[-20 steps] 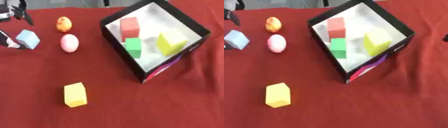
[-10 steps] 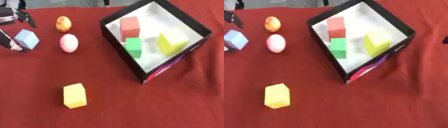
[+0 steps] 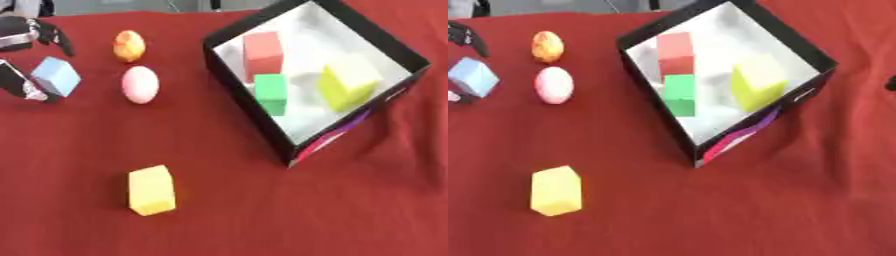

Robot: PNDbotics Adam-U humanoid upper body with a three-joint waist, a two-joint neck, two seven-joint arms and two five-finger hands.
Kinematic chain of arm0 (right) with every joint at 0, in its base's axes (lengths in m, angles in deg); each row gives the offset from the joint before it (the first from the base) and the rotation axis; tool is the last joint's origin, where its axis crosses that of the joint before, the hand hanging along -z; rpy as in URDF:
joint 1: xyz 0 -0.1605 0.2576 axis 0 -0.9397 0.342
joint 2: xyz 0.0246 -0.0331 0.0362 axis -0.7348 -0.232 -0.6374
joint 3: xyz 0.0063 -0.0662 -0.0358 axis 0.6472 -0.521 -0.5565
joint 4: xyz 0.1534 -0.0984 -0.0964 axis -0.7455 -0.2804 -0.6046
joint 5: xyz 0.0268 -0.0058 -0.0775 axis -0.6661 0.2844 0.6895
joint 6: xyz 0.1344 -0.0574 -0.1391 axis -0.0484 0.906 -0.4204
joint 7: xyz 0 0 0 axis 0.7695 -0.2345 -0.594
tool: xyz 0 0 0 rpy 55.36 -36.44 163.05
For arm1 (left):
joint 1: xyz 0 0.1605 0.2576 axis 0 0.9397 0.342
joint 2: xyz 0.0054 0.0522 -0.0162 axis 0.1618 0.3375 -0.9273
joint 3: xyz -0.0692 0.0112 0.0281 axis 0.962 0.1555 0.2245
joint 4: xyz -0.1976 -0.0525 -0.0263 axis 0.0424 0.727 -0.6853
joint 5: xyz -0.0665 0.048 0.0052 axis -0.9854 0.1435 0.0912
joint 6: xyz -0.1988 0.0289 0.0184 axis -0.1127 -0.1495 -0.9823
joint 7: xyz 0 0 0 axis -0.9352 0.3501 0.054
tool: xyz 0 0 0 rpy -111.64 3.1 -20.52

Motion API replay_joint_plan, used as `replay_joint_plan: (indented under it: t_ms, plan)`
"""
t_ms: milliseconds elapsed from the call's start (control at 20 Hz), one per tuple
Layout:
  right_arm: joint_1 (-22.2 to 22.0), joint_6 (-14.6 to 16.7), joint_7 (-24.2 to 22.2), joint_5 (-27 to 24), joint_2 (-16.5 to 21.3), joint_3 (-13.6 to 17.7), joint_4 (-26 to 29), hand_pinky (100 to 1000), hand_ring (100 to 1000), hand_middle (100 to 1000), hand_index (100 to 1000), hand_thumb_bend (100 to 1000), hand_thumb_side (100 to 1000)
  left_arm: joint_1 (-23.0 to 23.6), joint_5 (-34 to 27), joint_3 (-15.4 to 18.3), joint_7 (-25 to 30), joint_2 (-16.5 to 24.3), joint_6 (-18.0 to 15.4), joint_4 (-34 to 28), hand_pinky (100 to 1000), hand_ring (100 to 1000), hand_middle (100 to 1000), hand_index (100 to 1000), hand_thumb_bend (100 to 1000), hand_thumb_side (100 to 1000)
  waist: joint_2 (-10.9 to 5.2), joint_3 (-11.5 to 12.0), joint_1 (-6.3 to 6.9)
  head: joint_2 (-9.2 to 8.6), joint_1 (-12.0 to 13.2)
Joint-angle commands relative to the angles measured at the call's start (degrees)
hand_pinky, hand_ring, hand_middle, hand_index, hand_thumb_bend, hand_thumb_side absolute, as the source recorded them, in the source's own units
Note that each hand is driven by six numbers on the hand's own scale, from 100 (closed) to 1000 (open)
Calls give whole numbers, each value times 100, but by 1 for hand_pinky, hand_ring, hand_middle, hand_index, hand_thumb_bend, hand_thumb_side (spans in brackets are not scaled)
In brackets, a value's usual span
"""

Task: Pick up objects on the table and place them in the box.

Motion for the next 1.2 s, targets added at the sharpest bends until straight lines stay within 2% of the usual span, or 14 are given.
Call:
replay_joint_plan:
  t_ms: [50, 1200]
  plan:
    - [49, 17, -21, 33, 83, 13, 130, 979, 659, 606, 728, 100, 473, -128, 55, 74, -45, 171, 18, -32, 805, 820, 747, 754, 632, 101, -119, -10, -10, -78, 29]
    - [115, 110, -140, 128, 85, -87, 130, 979, 665, 608, 730, 100, 470, -159, 687, 302, -609, 174, 347, 166, 796, 811, 725, 740, 668, 100, -47, -76, 2, -168, 107]
